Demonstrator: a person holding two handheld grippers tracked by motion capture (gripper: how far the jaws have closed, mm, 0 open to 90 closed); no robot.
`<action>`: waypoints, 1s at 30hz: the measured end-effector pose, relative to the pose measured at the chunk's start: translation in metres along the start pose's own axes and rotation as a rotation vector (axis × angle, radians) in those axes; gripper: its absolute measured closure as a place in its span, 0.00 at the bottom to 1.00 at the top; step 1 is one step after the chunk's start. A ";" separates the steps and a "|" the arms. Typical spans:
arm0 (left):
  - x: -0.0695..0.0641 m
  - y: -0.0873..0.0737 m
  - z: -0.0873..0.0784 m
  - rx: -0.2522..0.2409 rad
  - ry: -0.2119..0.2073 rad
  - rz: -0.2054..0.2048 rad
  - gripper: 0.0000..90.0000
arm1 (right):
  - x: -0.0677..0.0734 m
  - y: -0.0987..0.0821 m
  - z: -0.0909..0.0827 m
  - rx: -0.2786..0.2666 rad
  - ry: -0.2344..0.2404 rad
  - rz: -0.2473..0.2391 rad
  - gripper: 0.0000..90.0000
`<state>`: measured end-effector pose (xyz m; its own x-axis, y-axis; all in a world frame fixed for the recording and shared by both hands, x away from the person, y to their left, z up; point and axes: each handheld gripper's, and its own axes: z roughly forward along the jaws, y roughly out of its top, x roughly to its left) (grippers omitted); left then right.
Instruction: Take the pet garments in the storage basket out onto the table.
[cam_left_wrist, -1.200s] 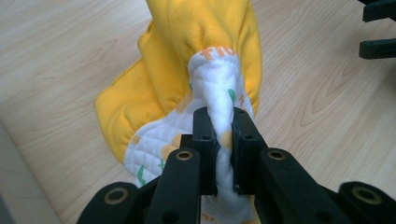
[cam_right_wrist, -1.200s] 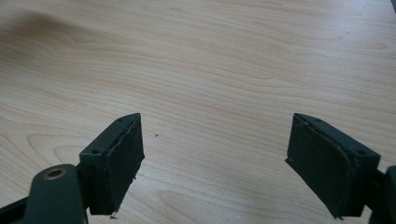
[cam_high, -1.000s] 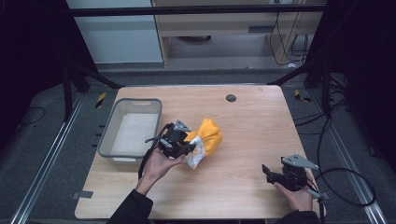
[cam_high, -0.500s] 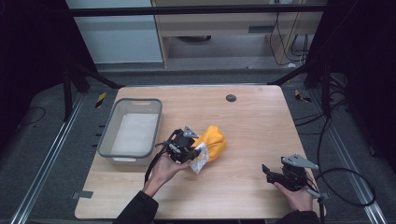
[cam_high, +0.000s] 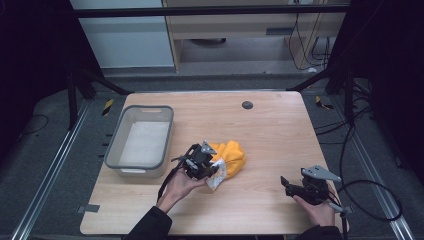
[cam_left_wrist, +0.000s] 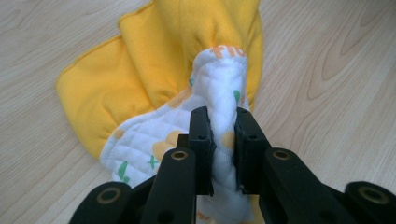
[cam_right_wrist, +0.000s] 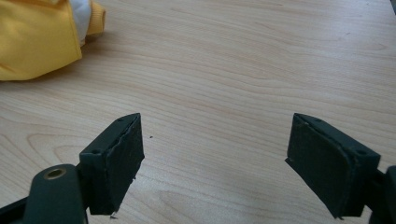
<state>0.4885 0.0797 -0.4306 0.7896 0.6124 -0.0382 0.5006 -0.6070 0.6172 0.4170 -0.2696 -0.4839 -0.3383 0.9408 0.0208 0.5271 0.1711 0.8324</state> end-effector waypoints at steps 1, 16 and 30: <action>0.000 0.000 0.000 0.003 -0.001 0.001 0.88 | 0.000 0.000 0.000 0.000 0.000 0.000 0.20; -0.001 -0.002 0.004 0.010 0.016 0.020 0.67 | -0.001 -0.001 0.000 0.001 0.003 -0.002 0.20; 0.005 -0.012 -0.015 -0.079 0.001 0.025 0.32 | -0.001 -0.001 0.000 -0.002 0.001 -0.002 0.19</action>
<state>0.4815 0.0978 -0.4263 0.8012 0.5980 -0.0207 0.4508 -0.5807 0.6779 0.4164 -0.2705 -0.4846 -0.3401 0.9402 0.0198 0.5252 0.1725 0.8333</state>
